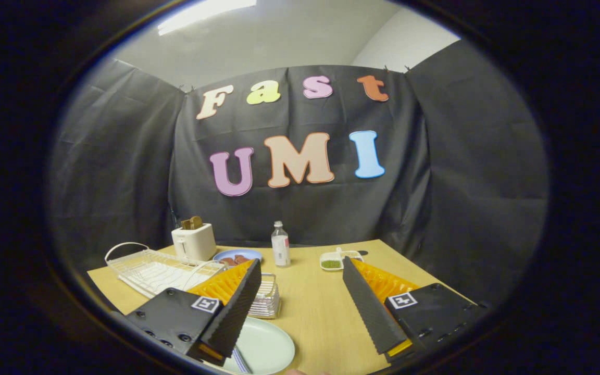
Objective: Take the plate from the dish rack, then take the spoon from the basket and place it into the plate.
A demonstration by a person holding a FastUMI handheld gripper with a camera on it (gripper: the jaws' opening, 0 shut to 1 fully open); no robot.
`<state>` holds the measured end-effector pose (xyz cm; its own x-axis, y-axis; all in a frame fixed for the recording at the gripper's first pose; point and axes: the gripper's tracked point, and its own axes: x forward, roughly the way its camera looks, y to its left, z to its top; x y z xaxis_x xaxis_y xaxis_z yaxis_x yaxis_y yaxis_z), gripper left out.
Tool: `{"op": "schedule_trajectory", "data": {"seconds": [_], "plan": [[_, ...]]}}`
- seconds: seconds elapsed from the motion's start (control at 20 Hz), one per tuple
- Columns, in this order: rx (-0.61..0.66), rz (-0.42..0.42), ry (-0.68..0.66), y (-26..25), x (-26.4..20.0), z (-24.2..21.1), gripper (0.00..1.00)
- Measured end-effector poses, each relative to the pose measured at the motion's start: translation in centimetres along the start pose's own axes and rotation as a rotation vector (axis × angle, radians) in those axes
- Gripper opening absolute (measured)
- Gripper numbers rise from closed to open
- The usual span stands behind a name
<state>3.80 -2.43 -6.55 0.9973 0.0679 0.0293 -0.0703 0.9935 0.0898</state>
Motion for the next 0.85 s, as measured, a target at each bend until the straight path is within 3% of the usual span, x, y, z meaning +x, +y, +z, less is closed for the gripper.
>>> {"op": "schedule_trajectory", "data": {"seconds": [0.25, 0.85], "plan": [[0.059, -0.002, 0.013, -0.4, 0.3, -0.2, 1.0], [0.034, -0.011, -0.01, -0.5, -0.2, 0.4, 1.0]]}}
